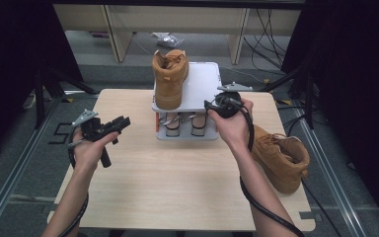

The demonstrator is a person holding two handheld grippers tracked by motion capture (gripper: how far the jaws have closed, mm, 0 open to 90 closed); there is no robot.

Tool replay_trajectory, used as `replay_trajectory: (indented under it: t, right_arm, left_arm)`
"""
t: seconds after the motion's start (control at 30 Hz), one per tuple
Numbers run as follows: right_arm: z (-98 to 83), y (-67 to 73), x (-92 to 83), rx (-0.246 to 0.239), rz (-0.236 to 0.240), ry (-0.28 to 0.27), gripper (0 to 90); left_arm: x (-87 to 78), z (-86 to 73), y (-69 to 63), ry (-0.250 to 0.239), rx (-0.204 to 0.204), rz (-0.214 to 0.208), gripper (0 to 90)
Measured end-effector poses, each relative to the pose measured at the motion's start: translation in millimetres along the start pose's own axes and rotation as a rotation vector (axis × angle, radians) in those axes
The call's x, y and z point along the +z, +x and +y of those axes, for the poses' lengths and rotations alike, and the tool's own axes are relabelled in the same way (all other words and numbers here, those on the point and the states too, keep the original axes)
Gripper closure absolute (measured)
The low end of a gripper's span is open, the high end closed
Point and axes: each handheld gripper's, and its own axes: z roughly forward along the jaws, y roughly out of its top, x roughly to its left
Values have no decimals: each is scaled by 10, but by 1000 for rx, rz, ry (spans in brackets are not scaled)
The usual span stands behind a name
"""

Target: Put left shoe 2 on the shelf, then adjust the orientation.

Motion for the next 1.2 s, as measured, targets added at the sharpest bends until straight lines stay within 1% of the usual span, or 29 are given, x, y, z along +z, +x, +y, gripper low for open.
replay_trajectory:
  t: [0.03, 0.07, 0.13, 0.2, 0.23, 0.33, 0.37, 0.4, 0.43, 0.47, 0.5, 0.53, 0.57, 0.6, 0.63, 0.73, 0.77, 0.8, 0.83, 0.9, 0.93, 0.97, 1.0, 1.03, 1.07, 1.1, 1.13, 1.17, 1.2]
  right_arm:
    - [-18, -42, -13, -8, 1, -2, 561]
    - [-49, -72, -43, 13, -10, 5, 556]
    - [-100, -138, -83, 19, -21, 9, 546]
    - [-143, -172, -123, 40, -26, 24, 536]
    - [-168, -207, -137, 34, -23, 20, 533]
    - [-229, -311, -201, 28, -30, 52, 516]
    - [-245, -330, -223, 43, -36, 61, 515]
    - [-259, -371, -243, 41, -42, 66, 514]
    - [-269, -393, -265, 51, -48, 73, 512]
    - [-288, -457, -286, 57, -39, 76, 508]
    - [-298, -490, -303, 62, -40, 80, 507]
    - [-321, -567, -342, 51, -51, 88, 505]
    - [-337, -599, -364, 51, -58, 92, 504]
    - [-359, -629, -390, 71, -63, 95, 503]
    - [-376, -651, -416, 81, -67, 105, 502]
    - [-441, -787, -495, 84, -81, 135, 500]
    - [-453, -796, -515, 111, -90, 146, 500]
    - [-476, -886, -544, 81, -99, 149, 500]
    - [-487, -921, -563, 79, -103, 153, 499]
    - [-516, -984, -613, 111, -119, 166, 498]
    - [-528, -1019, -640, 109, -131, 177, 497]
    - [-536, -1039, -658, 122, -134, 189, 497]
    - [-545, -1106, -695, 117, -148, 200, 497]
    - [-553, -1155, -713, 87, -146, 209, 495]
    - [-557, -1169, -738, 124, -157, 218, 495]
    - [-563, -1214, -760, 125, -161, 216, 495]
    - [-575, -1309, -810, 98, -169, 237, 493]
    - [-586, -1359, -836, 89, -178, 239, 490]
    - [-578, -1342, -869, 149, -191, 266, 488]
  left_arm:
    - [-14, -47, 5, 12, -9, -1, 647]
    - [-19, -73, 3, 13, -13, -3, 638]
    - [-28, -126, -3, 14, -14, -3, 636]
    - [-36, -164, -9, 11, -23, -8, 636]
    - [-43, -186, -13, 6, -20, -3, 634]
    - [-41, -251, -22, 13, -23, -3, 625]
    - [-34, -266, -27, 20, -15, -6, 623]
    - [-33, -271, -31, 30, -11, -6, 622]
    - [-32, -274, -37, 26, -17, -8, 621]
    - [-34, -274, -39, 23, -18, -7, 620]
    - [-36, -276, -46, 23, -11, 0, 618]
    - [-36, -279, -50, 22, -9, 0, 616]
    - [-39, -283, -55, 27, -7, -1, 615]
    - [-42, -287, -60, 27, -3, -4, 612]
    - [-53, -292, -63, 29, 0, -7, 610]
    - [-85, -314, -53, 29, -2, -7, 606]
    - [-93, -331, -41, 31, 1, -6, 606]
    - [-99, -339, -35, 32, -2, -6, 605]
    - [-110, -349, -29, 35, -3, -4, 604]
    - [-134, -366, -29, 33, -14, -8, 601]
    - [-145, -369, -26, 35, -13, -8, 601]
    - [-157, -371, -19, 33, -12, -6, 600]
    - [-162, -371, -12, 33, -14, -6, 598]
    - [-167, -370, -2, 31, -21, -3, 596]
    - [-173, -368, 8, 30, -20, 5, 593]
    - [-179, -368, 18, 26, -27, 7, 592]
    - [-182, -367, 21, 27, -29, 10, 590]
    - [-181, -367, 20, 26, -27, 9, 590]
    - [-178, -366, 21, 26, -25, 8, 590]
